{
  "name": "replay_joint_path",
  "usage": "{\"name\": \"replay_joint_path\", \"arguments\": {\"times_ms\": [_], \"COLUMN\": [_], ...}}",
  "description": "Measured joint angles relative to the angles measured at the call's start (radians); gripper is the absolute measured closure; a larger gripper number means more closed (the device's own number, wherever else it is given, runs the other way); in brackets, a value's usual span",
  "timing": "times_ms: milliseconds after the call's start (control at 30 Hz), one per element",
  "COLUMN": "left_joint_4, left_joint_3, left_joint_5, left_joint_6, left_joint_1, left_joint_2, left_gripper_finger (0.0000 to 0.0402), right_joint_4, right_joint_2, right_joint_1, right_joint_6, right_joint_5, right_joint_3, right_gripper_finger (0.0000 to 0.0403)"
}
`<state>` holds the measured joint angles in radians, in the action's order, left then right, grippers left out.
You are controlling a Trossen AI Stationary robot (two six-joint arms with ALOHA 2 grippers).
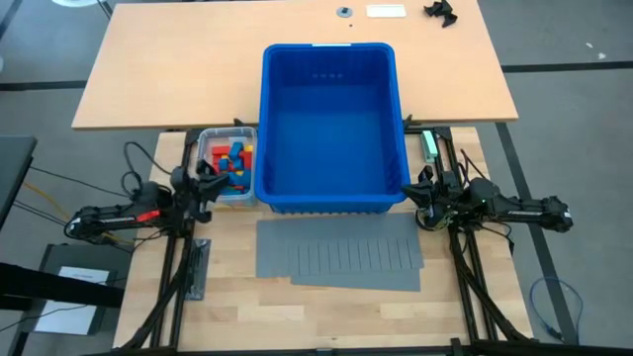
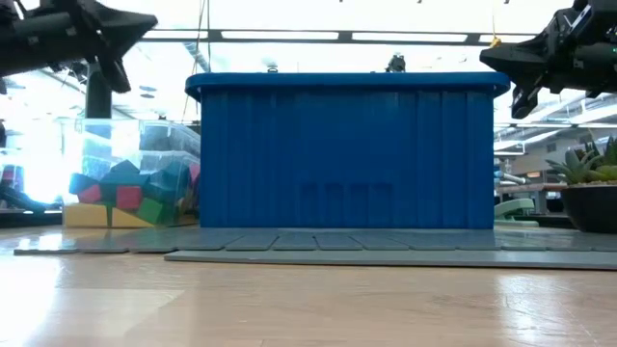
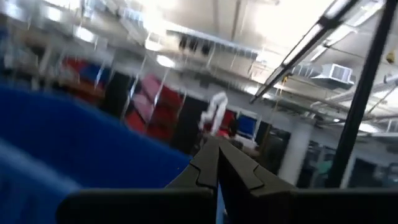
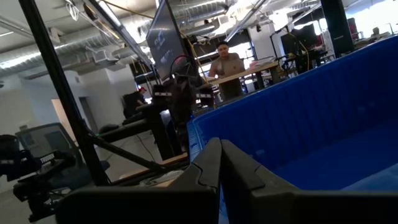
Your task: Sort Items/Unsort Items
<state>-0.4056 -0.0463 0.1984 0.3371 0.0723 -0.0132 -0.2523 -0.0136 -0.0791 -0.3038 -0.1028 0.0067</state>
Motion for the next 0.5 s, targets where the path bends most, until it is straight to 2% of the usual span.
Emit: {"name": "replay_joint_path", "arguments": {"times_ms": [133,300,400,500], "left_joint_4": [0.051,0.032,0.072,0.131], "left_joint_3": [0.0,0.0,-0.002,-0.014], "left_joint_5": [0.078,0.133,0.098,0.019], "left_joint_6": [0.085,-0.001,-0.103,-0.207], "left_joint_1": [0.0,0.0,0.0,-0.007], "left_joint_2": [0.0,0.0,0.0,-0.003], "left_gripper_finger": [0.0382,0.0382,0.0382,0.0382], "right_joint_4": [0.0,0.0,0.0,0.0], "right_joint_2": [0.0,0.0,0.0,0.0], "right_joint_1": [0.0,0.0,0.0,0.0], "right_joint_6": [0.0,0.0,0.0,0.0], "right_joint_5": [0.0,0.0,0.0,0.0], "right_joint_3": [0.0,0.0,0.0,0.0], "right_gripper_finger": [0.0394,0.0394,0.0394,0.0394]}}
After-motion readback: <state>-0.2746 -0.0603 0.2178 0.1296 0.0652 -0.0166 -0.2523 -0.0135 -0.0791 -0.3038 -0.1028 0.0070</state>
